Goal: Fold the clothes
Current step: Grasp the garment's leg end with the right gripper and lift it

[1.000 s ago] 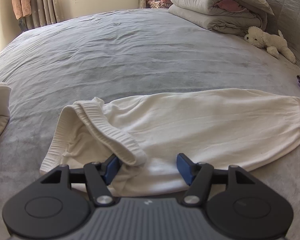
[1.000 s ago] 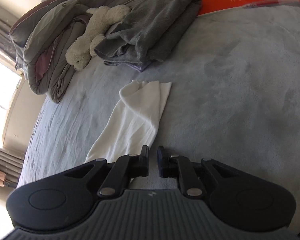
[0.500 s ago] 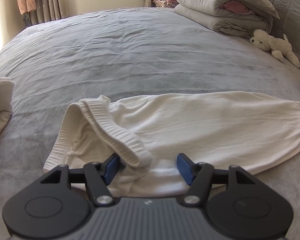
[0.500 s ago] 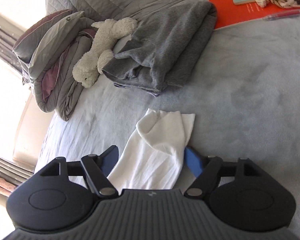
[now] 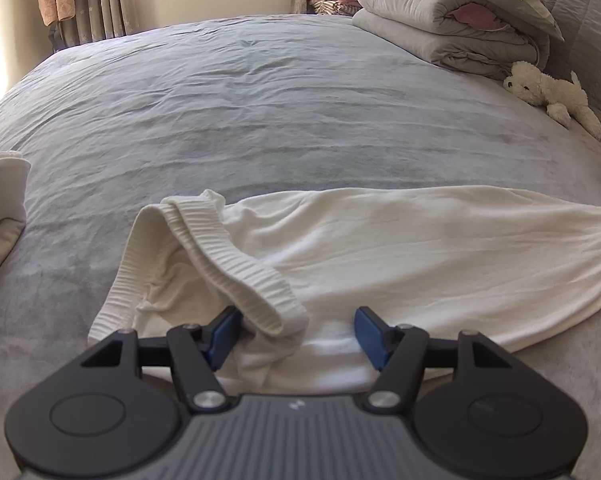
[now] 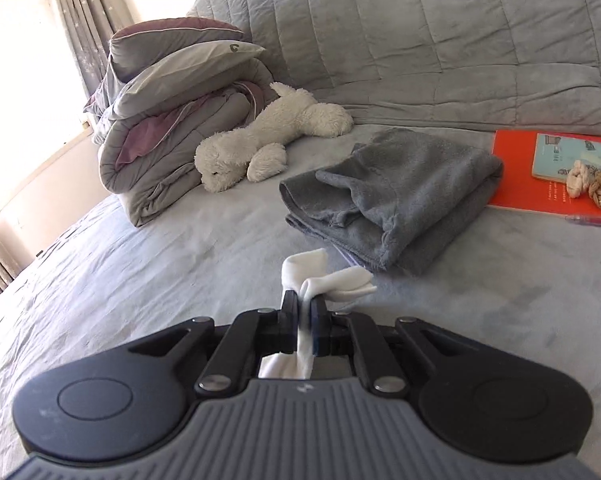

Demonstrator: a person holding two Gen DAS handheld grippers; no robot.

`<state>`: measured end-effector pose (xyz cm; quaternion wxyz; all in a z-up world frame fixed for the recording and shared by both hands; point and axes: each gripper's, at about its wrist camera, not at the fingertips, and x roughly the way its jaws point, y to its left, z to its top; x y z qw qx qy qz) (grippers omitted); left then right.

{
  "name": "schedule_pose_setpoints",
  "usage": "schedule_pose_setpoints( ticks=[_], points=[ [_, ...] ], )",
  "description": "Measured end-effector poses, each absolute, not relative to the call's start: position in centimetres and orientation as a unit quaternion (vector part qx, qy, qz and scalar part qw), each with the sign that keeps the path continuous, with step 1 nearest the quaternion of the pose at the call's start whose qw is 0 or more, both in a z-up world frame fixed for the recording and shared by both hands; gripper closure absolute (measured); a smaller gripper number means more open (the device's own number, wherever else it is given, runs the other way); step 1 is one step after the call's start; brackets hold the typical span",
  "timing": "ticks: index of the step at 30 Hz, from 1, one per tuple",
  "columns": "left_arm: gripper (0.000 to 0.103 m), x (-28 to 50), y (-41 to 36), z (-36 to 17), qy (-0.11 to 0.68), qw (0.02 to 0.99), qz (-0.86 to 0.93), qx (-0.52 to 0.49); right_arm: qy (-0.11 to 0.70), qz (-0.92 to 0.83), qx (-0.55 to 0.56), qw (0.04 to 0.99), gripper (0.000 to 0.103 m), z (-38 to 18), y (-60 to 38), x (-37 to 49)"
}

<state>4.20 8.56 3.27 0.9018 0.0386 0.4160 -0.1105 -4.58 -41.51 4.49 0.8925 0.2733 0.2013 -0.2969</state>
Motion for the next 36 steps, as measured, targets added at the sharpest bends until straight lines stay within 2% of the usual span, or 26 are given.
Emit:
schedule_pose_setpoints(
  ticks=[4,9,15,20,25,29,33,36],
  points=[
    [0.038,4.2,8.4,3.2,0.416,0.902,-0.111,0.043,0.221,-0.296,0.289,0.883,0.095,3.8,-41.8,-4.2],
    [0.037,4.2,8.5,3.2,0.416,0.902,-0.111,0.043,0.158,-0.278,0.229,0.919,0.095,6.1,-40.1,-4.8],
    [0.036,4.2,8.2,3.0,0.416,0.902,-0.109,0.05,0.266,-0.309,0.305,0.861,0.095,2.3,-42.8,-3.3],
    [0.036,4.2,8.2,3.0,0.415,0.901,-0.11,0.051,0.245,-0.308,0.279,0.876,0.095,3.2,-42.2,-3.4],
    [0.036,4.2,8.2,3.0,0.416,0.901,-0.11,0.05,0.25,-0.309,0.307,0.865,0.095,2.4,-42.6,-3.5],
    [0.035,4.2,8.1,3.1,0.416,0.901,-0.11,0.05,0.206,-0.291,0.299,0.885,0.095,3.8,-41.6,-4.3],
    [0.035,4.4,8.3,3.3,0.417,0.901,-0.112,0.041,0.151,-0.242,0.233,0.93,0.095,6.0,-37.9,-4.7],
    [0.035,4.3,8.4,3.5,0.415,0.902,-0.114,0.035,0.133,-0.148,0.135,0.971,0.095,6.7,-31.3,-4.5]
  ],
)
